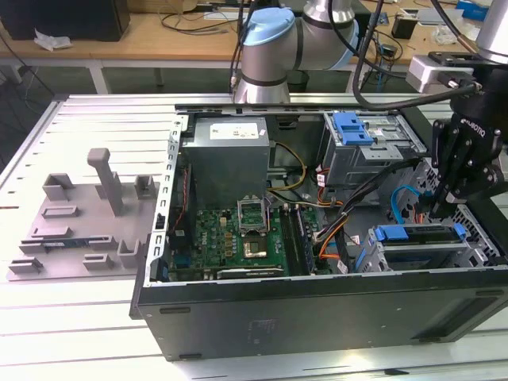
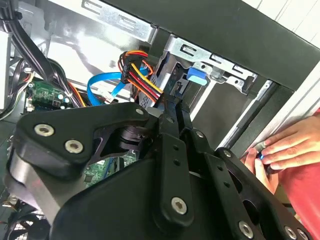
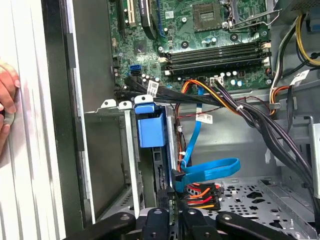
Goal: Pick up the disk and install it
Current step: 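Insert the first disk wire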
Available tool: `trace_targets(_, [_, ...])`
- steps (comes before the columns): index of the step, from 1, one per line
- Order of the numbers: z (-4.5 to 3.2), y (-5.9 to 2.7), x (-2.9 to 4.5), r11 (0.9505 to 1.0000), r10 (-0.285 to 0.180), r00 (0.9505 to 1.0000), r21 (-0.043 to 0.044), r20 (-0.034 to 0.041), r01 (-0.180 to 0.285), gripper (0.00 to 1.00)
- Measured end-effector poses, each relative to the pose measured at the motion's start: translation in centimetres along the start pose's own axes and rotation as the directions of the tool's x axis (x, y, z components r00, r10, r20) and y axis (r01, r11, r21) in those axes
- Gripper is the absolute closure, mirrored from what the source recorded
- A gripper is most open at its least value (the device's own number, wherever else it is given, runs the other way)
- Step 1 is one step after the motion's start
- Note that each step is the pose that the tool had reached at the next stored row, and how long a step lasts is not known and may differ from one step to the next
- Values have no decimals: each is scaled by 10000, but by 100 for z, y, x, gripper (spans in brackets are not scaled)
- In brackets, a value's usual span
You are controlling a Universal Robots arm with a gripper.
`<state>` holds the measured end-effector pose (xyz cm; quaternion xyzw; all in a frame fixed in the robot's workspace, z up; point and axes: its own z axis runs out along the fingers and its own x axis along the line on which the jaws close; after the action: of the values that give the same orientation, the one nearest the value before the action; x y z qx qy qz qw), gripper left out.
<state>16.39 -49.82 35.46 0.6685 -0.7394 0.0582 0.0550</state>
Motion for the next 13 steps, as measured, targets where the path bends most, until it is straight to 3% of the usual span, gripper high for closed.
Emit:
trace_targets(4, [7, 7, 44, 10000, -76, 9998, 18, 164, 76, 83])
trace_targets(7, [16, 11, 97, 9998, -209, 9990, 51, 403, 207, 83])
trace_targets(13, [25, 21, 157, 9994, -348, 9972, 77, 655, 344, 83])
